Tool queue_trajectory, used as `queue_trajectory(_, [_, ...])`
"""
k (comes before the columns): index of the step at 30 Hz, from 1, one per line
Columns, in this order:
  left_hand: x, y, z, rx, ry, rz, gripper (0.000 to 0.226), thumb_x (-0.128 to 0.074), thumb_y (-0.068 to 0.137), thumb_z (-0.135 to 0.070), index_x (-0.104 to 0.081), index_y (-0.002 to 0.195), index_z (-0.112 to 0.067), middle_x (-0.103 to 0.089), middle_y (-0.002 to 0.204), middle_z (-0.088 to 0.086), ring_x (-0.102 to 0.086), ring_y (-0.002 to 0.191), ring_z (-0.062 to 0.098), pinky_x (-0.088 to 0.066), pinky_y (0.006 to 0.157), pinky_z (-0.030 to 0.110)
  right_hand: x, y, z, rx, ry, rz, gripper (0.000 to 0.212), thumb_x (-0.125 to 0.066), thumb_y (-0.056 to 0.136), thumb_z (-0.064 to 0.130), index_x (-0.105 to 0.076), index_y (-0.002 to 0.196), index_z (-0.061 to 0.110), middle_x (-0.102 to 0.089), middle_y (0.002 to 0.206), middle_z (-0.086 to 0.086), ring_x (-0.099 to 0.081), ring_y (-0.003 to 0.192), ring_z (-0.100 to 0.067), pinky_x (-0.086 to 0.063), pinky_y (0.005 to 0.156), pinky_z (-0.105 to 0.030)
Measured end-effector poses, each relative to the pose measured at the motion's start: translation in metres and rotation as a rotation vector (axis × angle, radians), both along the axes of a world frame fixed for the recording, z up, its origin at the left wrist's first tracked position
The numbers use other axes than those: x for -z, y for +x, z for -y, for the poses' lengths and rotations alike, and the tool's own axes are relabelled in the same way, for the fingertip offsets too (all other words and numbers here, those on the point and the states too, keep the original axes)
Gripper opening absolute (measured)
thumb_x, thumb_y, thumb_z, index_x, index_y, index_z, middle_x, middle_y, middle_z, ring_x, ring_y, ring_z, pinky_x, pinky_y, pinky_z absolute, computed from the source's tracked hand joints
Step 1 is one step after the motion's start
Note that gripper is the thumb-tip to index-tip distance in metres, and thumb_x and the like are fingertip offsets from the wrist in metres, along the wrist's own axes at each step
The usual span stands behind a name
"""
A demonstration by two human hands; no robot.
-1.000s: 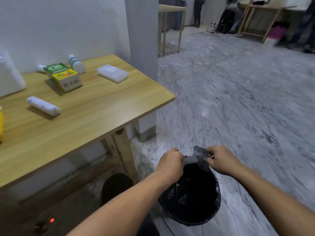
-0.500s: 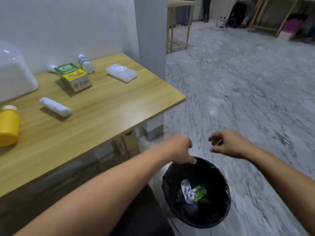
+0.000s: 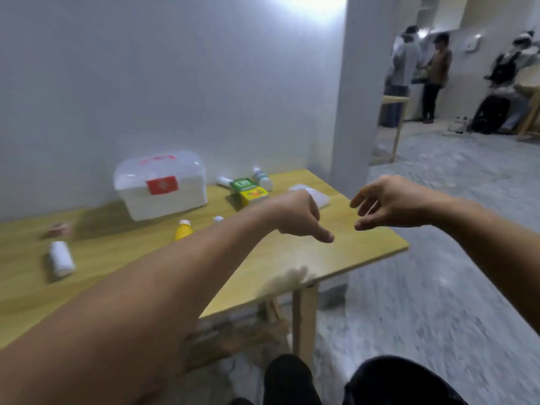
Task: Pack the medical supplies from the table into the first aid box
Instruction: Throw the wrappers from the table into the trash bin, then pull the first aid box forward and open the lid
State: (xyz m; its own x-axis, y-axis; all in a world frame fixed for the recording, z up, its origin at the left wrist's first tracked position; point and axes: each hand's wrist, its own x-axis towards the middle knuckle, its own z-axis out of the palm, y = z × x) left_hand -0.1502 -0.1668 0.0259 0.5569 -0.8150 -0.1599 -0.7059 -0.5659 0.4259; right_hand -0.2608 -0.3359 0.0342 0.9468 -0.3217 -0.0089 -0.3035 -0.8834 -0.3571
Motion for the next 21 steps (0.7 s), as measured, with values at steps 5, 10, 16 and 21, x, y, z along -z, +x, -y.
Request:
queue_trajectory(5, [-0.010, 0.054, -0.078, -0.185, 0.002, 0.150, 0.048, -0.075, 0.071, -0.048, -0.068, 0.086, -0.003, -0.057, 0.077, 0.006, -0.055, 0.073, 0.022, -0.042, 0.065, 0.031, -0.017, 0.064, -0.065, -0.126, -0.032, 0.107, 0.041, -0.084, 0.069, 0.028, -0.071, 0.107, 0.020, -0.071, 0.089, 0.006, -0.070, 0.084, -0.018, -0.057, 0.079, -0.032])
queue_trajectory(10, [-0.016, 0.095, -0.142, -0.355, -0.058, 0.252, 0.033, -0.076, 0.073, -0.043, -0.069, 0.081, -0.011, -0.065, 0.082, 0.005, -0.058, 0.081, 0.022, -0.047, 0.072, 0.033, -0.017, 0.131, -0.116, -0.275, -0.119, 0.188, 0.036, -0.081, 0.071, 0.026, -0.072, 0.105, 0.019, -0.074, 0.095, 0.001, -0.069, 0.087, -0.019, -0.055, 0.081, -0.030])
queue_trajectory(16, [-0.009, 0.151, -0.197, -0.535, -0.231, 0.415, 0.040, -0.073, 0.076, -0.030, -0.067, 0.114, -0.016, -0.065, 0.122, 0.007, -0.058, 0.112, 0.025, -0.048, 0.094, 0.034, 0.003, 0.213, -0.167, -0.401, -0.230, 0.363, 0.040, -0.074, 0.079, 0.024, -0.066, 0.117, 0.016, -0.069, 0.117, -0.005, -0.065, 0.104, -0.025, -0.054, 0.087, -0.041])
queue_trajectory(21, [0.003, 0.194, -0.220, -0.604, -0.266, 0.480, 0.050, -0.067, 0.082, -0.025, -0.056, 0.129, -0.016, -0.052, 0.140, 0.005, -0.047, 0.128, 0.026, -0.040, 0.105, 0.037, 0.035, 0.266, -0.193, -0.503, -0.386, 0.469, 0.046, -0.068, 0.085, 0.024, -0.057, 0.129, 0.013, -0.054, 0.138, -0.011, -0.050, 0.125, -0.029, -0.044, 0.104, -0.042])
